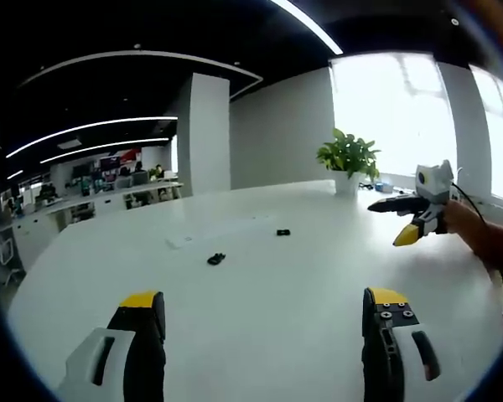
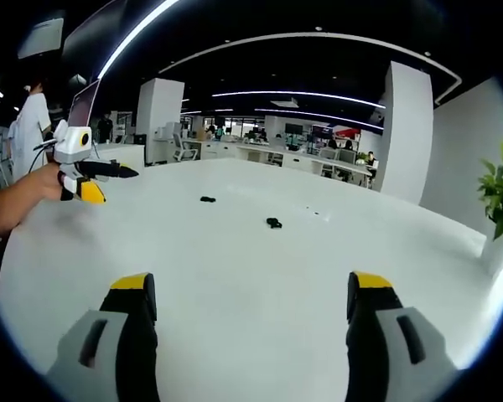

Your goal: Snap the two parts of the plastic buckle together until the buckle closes and remains connected.

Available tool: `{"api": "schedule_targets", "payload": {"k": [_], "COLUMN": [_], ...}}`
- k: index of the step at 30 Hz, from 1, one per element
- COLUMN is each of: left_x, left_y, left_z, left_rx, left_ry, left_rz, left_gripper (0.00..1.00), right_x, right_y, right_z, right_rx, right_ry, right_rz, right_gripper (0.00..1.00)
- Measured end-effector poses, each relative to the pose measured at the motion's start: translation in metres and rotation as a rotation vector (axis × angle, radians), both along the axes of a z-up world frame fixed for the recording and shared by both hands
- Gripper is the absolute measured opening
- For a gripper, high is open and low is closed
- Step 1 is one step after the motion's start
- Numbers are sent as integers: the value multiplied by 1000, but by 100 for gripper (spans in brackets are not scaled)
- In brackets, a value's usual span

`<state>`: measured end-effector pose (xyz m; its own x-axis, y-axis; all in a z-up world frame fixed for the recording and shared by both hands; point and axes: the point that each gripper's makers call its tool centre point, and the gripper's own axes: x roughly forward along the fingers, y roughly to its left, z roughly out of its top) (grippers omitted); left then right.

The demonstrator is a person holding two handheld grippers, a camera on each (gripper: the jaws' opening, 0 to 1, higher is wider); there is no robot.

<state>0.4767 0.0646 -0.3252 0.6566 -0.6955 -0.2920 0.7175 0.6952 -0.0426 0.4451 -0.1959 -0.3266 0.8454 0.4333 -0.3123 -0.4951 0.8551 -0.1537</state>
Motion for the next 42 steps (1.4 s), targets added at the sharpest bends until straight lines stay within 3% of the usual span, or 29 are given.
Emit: {"api": "schedule_targets", "payload": {"k": [12,28,34,42], "left_x": [8,17,20,24], "left_y": [-1,-2,-2,-4], "left_z": [0,-3,-4,-7], "left_rx": [35,19,28,36], "left_ry": [-19,-8,3,17], "left_rz": [19,4,1,-6], "left_gripper": [98,98,99,99], "right_x": [12,24,23,29], "right_y": [-5,3,6,2], "right_z": [6,0,1,-3], "right_rx": [5,-37,-8,7], "right_ry": [-27,-11,-1,20], "right_rz": [-26,-19,-12,-14], "right_gripper": [97,95,92,96]}}
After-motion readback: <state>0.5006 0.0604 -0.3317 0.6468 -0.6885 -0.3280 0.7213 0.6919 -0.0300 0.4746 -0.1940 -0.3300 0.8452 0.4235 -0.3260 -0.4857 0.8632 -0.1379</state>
